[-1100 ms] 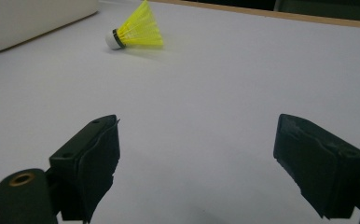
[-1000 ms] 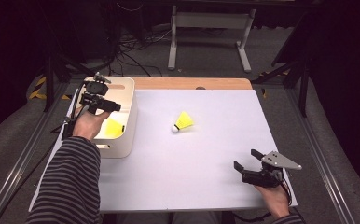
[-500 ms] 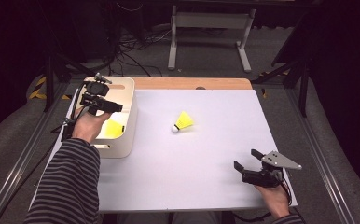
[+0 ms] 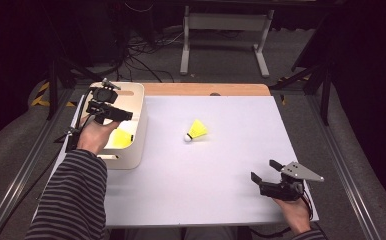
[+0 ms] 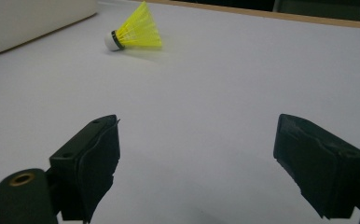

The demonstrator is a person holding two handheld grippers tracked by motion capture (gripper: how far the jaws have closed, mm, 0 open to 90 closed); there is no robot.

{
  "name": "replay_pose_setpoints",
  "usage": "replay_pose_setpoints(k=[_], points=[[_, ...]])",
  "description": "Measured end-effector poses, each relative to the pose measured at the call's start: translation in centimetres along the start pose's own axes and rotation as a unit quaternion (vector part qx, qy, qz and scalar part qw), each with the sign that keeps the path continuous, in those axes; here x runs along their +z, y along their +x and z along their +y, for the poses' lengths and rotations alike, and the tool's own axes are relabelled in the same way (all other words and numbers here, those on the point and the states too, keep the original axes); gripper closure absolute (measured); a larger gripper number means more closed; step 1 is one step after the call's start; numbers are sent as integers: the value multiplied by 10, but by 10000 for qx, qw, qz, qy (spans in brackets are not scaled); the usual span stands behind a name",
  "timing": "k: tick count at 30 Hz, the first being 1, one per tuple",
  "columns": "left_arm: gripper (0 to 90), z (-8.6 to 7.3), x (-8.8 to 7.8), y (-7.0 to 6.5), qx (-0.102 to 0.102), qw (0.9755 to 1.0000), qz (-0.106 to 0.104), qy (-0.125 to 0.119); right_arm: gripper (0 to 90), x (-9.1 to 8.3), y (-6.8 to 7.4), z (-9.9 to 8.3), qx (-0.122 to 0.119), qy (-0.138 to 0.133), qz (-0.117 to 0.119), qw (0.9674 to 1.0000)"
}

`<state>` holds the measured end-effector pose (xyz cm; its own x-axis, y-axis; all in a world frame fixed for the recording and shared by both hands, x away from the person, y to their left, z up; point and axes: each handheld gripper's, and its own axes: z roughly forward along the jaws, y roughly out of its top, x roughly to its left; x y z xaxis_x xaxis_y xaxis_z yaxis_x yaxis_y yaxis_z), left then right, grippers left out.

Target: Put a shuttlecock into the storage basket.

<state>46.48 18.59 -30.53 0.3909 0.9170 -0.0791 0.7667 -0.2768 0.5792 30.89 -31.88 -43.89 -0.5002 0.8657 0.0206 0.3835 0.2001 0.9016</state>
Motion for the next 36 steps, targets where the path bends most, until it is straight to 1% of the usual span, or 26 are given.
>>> replay_pose_setpoints(k=[11,12,16,29,36], points=[[460,1,-6,-11,126,9998,-122,-73,147,0,1,0,-18,1,15,10000],[460,1,-6,-11,163,9997,-140,-71,147,0,1,0,-17,6,19,10000],[461,1,-8,-15,171,9997,-141,-85,147,-1,1,0,-29,1,26,10000],[464,4,-5,-23,274,9993,-244,-42,147,-1,1,0,-27,-17,25,10000],[465,6,-3,-30,373,9988,-302,-48,147,-1,1,0,-32,-9,15,10000]])
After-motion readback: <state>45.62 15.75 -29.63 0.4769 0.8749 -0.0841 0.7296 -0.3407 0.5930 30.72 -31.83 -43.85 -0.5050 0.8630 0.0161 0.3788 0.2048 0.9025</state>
